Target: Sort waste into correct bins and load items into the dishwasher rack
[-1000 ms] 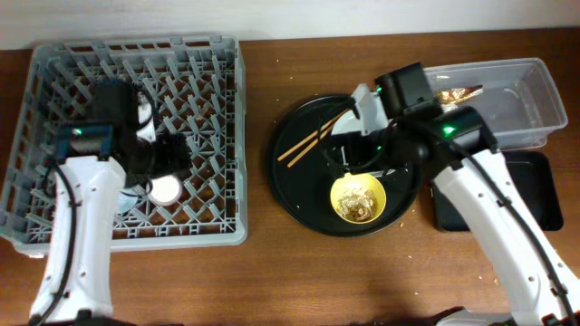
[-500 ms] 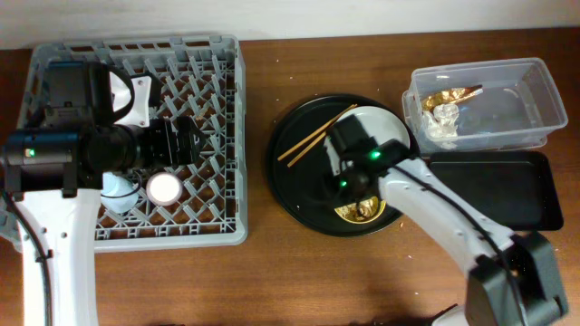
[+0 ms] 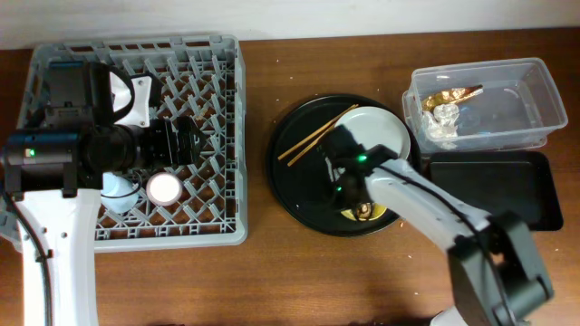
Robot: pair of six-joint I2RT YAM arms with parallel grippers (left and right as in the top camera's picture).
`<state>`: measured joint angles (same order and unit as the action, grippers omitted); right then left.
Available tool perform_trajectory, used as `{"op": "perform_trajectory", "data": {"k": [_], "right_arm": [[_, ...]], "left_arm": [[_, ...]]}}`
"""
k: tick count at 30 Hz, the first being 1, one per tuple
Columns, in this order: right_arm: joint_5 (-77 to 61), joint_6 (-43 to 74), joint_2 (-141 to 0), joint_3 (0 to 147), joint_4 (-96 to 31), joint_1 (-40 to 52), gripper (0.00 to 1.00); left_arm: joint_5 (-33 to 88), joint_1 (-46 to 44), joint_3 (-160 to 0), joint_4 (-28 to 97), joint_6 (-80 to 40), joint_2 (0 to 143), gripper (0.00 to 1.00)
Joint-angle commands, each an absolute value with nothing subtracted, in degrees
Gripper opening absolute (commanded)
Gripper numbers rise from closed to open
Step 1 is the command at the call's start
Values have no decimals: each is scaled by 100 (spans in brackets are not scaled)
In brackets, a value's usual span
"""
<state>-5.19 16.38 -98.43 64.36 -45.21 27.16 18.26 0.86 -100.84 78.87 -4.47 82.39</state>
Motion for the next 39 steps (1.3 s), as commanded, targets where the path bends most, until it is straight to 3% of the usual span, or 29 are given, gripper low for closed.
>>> {"op": "perform_trajectory", "data": {"k": [1, 5, 10, 13, 17, 21, 23, 35, 37, 39], "right_arm": [[-1444, 1726, -8895, 6499, -4606, 1916, 4], [-2860, 910, -8101, 6499, -4602, 443, 4], [-3747, 552, -8215, 6434, -4440, -1315, 4], [-5443, -60, -8490, 6263, -4167, -2602, 4], [-7120, -720, -8799, 5935, -4108, -3669, 4], [-7787, -1070, -9172, 5347, -3850, -4475, 4], [-8855, -1284, -9356, 5043, -3367, -4781, 4], [-8844, -1326, -9380, 4967, -3293, -4991, 4], [-8309, -707, -9402, 4967, -3061, -4991, 4], [-8851, -646, -9391, 4967, -3063, -4945, 4]], "left_arm": [[1911, 80, -10173, 7876, -355, 8195, 99], [1911, 80, -10173, 7878, -355, 8195, 99], [1911, 80, -10173, 7878, -355, 8195, 99], [1911, 80, -10173, 7878, -355, 8195, 99], [1911, 80, -10173, 7878, -355, 8195, 99], [1911, 80, -10173, 7878, -355, 8195, 99], [1911, 80, -10173, 7878, -355, 8195, 99], [1911, 80, -10173, 7878, -355, 8195, 99], [1911, 80, -10173, 7878, -355, 8195, 99], [1911, 80, -10173, 7876, -355, 8195, 99]]}}
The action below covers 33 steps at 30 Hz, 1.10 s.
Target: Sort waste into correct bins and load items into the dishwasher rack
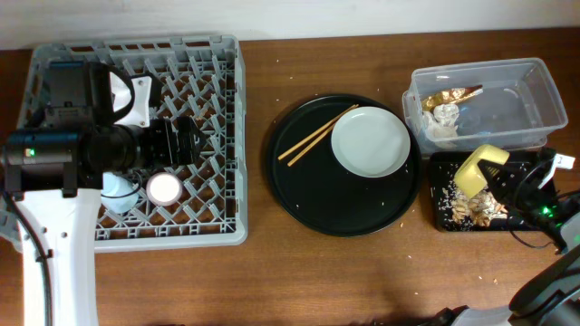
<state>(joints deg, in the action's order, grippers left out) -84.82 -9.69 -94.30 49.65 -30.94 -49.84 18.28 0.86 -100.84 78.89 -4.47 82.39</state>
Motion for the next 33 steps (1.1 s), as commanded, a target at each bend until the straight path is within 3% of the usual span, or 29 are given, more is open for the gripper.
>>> {"op": "perform_trajectory", "data": {"k": [1, 2, 4, 6, 9, 11, 13, 14, 15, 18, 20, 22, 27, 30, 33], "right_arm": [[-8451, -502, -9391, 4974, -2917, -4936, 4], [-7898, 244, -9393, 4971, -2799, -4958, 4], [-8882, 34, -9378, 4982, -2838, -4880, 4], [-7721, 421, -9365, 4982, -2735, -4838, 4], [-8285, 342, -9358, 4984, -2733, -4713, 4], [-7188, 1288, -9360, 4982, -2773, -4683, 4], [-8698, 454, -9349, 4982, -2764, -4567, 4], [-8136, 432, -9347, 4989, -2757, -4484, 4], [-6869, 1129, -9349, 4987, -2794, -4484, 4], [-8062, 449, -9233, 5028, -3256, -4178, 4], [-7905, 388, -8960, 5146, -3627, -3830, 4], [-7520, 233, -8501, 5319, -3988, -3258, 4], [-3454, 888, -7454, 5885, -4556, -23, 4], [-1507, 954, -7721, 5883, -4335, 1850, 4], [-322, 952, -8276, 5883, -4060, 2963, 4]], "left_arm": [[1911, 80, -10173, 7878, -355, 8195, 99], [1911, 80, -10173, 7878, -355, 8195, 99], [1911, 80, -10173, 7878, -355, 8195, 99], [1911, 80, -10173, 7878, -355, 8195, 99], [1911, 80, -10173, 7878, -355, 8195, 99], [1911, 80, -10173, 7876, -355, 8195, 99], [1911, 80, -10173, 7878, -355, 8195, 99], [1911, 80, -10173, 7878, -355, 8195, 99], [1911, 80, -10173, 7876, -355, 8195, 99], [1911, 80, -10173, 7878, -355, 8195, 99], [1911, 80, -10173, 7878, -355, 8195, 99], [1911, 80, -10173, 7878, -355, 8195, 99], [1911, 80, -10173, 7878, -355, 8195, 99], [1911, 80, -10173, 7876, -355, 8195, 99], [1911, 80, -10173, 7878, -355, 8195, 99]]}}
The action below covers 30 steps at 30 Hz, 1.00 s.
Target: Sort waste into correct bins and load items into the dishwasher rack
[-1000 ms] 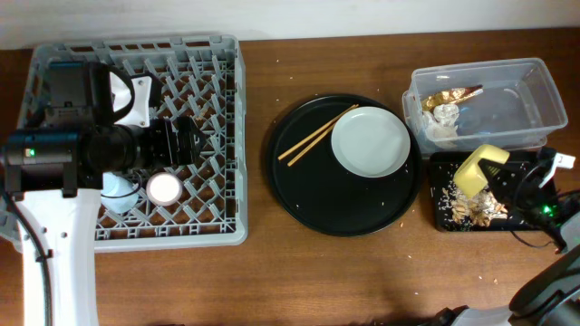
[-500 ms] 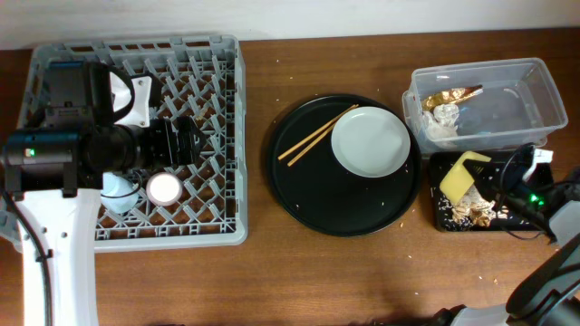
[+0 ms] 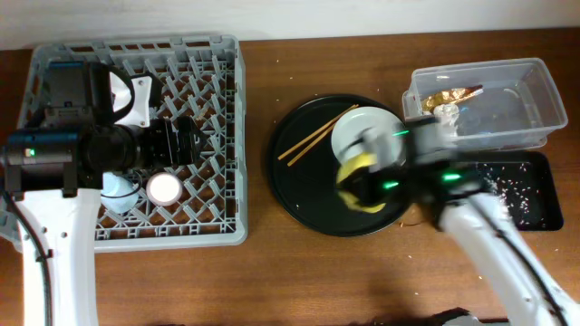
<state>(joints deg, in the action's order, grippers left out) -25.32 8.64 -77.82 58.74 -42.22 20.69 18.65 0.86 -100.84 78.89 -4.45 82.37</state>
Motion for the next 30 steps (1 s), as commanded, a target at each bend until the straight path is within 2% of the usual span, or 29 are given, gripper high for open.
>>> {"op": "perform_trajectory", "data": {"k": [1, 3, 7, 8, 9, 10, 14, 17, 19, 21, 22, 27, 30], "right_arm": [[-99, 952, -8436, 5883, -4001, 3170, 4], [364, 952, -9008, 5883, -3837, 3658, 4], [519, 952, -9607, 5883, -3697, 3776, 6], [517, 952, -9616, 5883, -3710, 3778, 20], [517, 950, -9577, 5900, -3747, 3787, 42], [517, 952, -9507, 5964, -3852, 3785, 49], [521, 993, -8958, 6545, -4580, 3774, 64], [478, 1278, -8501, 6982, -5004, 3583, 70], [408, 1833, -8123, 7199, -5155, 3127, 72], [-21, 2084, -7822, 7244, -5168, 2580, 70], [-502, 2198, -7636, 7244, -5172, 2119, 70], [-1597, 2128, -7417, 7244, -5476, 810, 74], [-1601, 1957, -7463, 7229, -5813, 596, 76]], "left_arm": [[1911, 80, -10173, 7878, -355, 8195, 99], [1911, 80, -10173, 7878, -355, 8195, 99], [1911, 80, -10173, 7878, -355, 8195, 99], [1911, 80, -10173, 7878, -355, 8195, 99], [1911, 80, -10173, 7876, -355, 8195, 99], [1914, 80, -10173, 7878, -355, 8195, 99], [2025, 80, -10173, 7749, -360, 8195, 99], [2412, 3, -10167, 7435, -351, 8237, 99], [2421, -366, -10125, 7413, -152, 8346, 94], [2071, -882, -10029, 7325, 8, 8580, 84], [1730, -1229, -9983, 7244, 8, 8816, 83], [1085, -2167, -9935, 6646, 303, 9907, 83], [1079, -2585, -9935, 5983, 840, 10720, 74]]}}
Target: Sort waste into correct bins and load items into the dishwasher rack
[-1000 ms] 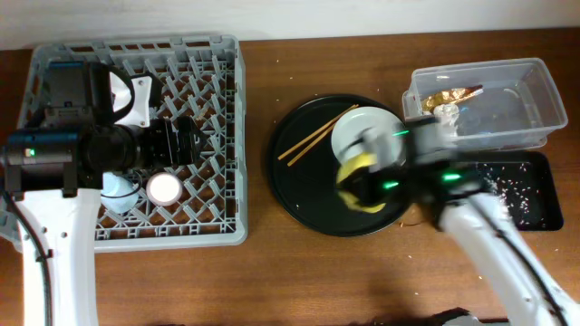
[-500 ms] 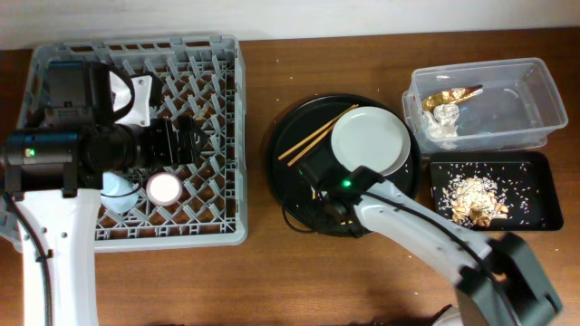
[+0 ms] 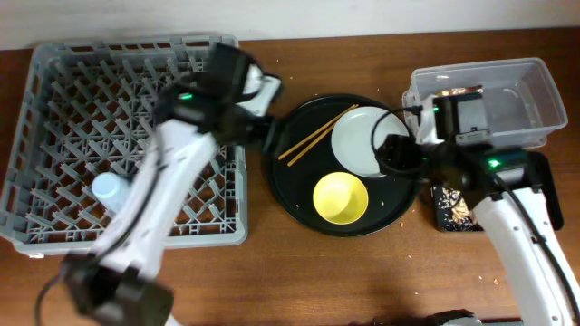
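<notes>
A yellow bowl [image 3: 340,197] stands upright and empty on the round black tray [image 3: 294,190]. Beside it on the tray are a white plate [image 3: 362,140] and a pair of chopsticks [image 3: 317,134]. My right gripper [image 3: 395,152] hovers at the plate's right edge, apart from the bowl; its jaws are too dark to read. My left gripper [image 3: 265,134] sits at the right edge of the grey dishwasher rack [image 3: 54,81], just left of the chopsticks, its state unclear. A pale cup [image 3: 109,188] rests in the rack.
A clear plastic bin [image 3: 526,91] with foil and wrapper scraps stands at the back right. In front of it lies a black rectangular bin [image 3: 539,195] with food crumbs [image 3: 453,206] in its left end. Crumbs dot the wooden table.
The yellow bowl, then tilted at my right gripper over the tray, now stands free on the tray. The right gripper is back by the plate. My left arm has moved from the rack's left side to its right edge.
My right gripper was low over the round tray by a scrap of food. Then it was at the black bin with the yellow bowl tipped and crumbs below. Then the bowl was back over the tray, where it now stands. The left arm stayed over the rack until now.
</notes>
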Robot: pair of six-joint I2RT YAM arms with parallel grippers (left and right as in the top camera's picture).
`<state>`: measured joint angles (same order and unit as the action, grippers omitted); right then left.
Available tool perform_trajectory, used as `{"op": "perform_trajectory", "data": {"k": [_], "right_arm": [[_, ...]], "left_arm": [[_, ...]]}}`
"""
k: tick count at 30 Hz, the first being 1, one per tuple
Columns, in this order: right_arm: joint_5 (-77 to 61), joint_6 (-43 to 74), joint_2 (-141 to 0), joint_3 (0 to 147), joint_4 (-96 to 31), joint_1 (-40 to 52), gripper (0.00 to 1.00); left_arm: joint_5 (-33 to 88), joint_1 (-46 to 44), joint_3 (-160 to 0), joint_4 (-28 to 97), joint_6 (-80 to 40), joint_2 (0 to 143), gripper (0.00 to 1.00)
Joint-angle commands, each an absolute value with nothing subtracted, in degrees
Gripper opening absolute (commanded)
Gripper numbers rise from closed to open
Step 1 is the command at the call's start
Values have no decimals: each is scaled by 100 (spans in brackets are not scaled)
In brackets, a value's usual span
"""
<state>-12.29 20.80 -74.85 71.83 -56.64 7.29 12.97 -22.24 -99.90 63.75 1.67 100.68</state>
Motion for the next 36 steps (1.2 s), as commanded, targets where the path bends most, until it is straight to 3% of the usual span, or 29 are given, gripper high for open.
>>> {"op": "perform_trajectory", "data": {"k": [1, 6, 20, 21, 23, 29, 36], "right_arm": [[-1590, 1874, -7472, 7218, -5846, 598, 78], [-1588, 1844, -7474, 7216, -5979, 598, 79], [-1586, 1846, -7474, 7216, -5981, 598, 82], [-1586, 1846, -7474, 7216, -5981, 596, 82], [-1586, 1846, -7474, 7216, -5981, 598, 82], [-1588, 1846, -7474, 7216, -5986, 598, 82], [-1588, 1846, -7474, 7216, -5988, 598, 81]], "left_arm": [[1039, -2679, -9937, 5811, 998, 10899, 69], [-340, -2952, -9937, 4641, 1129, 12108, 44], [130, -2952, -9935, 3968, 1319, 13061, 29], [130, -2952, -9935, 3972, 1319, 13061, 27], [132, -2947, -9922, 3986, 1319, 13078, 11], [130, -2945, -9880, 4174, 1317, 13297, 0], [121, -2895, -10523, 5122, 672, 12578, 0]]}}
